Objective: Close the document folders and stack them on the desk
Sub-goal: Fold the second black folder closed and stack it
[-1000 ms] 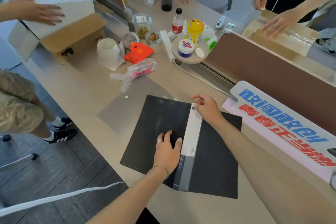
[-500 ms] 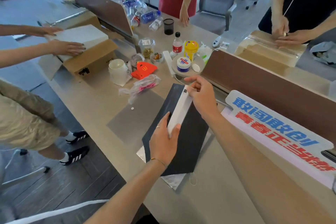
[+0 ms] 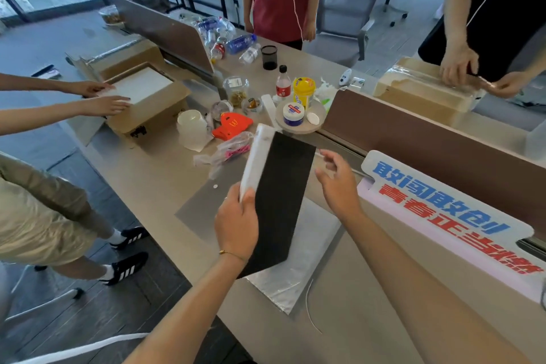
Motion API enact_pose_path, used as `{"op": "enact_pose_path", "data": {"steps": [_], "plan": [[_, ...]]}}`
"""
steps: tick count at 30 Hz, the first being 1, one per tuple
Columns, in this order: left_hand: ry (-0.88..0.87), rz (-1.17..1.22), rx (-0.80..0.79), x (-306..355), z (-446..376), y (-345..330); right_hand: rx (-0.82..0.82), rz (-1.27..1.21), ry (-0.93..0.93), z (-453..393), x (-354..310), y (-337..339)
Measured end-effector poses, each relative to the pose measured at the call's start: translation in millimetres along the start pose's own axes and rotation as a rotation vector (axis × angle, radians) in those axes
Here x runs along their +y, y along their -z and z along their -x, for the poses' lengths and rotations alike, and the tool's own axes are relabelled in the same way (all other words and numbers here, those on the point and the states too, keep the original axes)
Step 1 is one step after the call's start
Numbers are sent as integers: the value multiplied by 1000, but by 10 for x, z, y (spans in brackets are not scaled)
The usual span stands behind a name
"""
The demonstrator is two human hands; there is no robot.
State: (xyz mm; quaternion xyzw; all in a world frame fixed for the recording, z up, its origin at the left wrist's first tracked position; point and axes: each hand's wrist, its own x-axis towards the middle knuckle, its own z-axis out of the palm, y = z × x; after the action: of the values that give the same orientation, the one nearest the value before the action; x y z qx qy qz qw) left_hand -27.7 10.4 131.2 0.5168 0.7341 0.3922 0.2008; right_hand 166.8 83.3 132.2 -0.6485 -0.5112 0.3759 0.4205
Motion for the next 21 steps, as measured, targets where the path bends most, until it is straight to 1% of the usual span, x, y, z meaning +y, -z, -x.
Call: {"op": "enact_pose_path", "data": {"steps": [3, 7, 10, 16, 18, 21], "plan": [[39, 90, 13, -57, -55, 60, -76, -80, -207, 210, 293, 66], [64, 120, -25, -109, -38, 12, -89, -150, -301, 484, 473, 186], [82, 130, -73, -94, 44, -125, -43, -219, -295, 642, 579, 329], [127, 179, -167, 69, 272, -496, 116, -165, -189, 856, 692, 754], [120, 181, -208, 168, 394, -670, 164, -133, -155, 965, 725, 945], [78, 176, -300, 357, 602, -935, 260, -107, -164, 1139, 828, 1264]]}}
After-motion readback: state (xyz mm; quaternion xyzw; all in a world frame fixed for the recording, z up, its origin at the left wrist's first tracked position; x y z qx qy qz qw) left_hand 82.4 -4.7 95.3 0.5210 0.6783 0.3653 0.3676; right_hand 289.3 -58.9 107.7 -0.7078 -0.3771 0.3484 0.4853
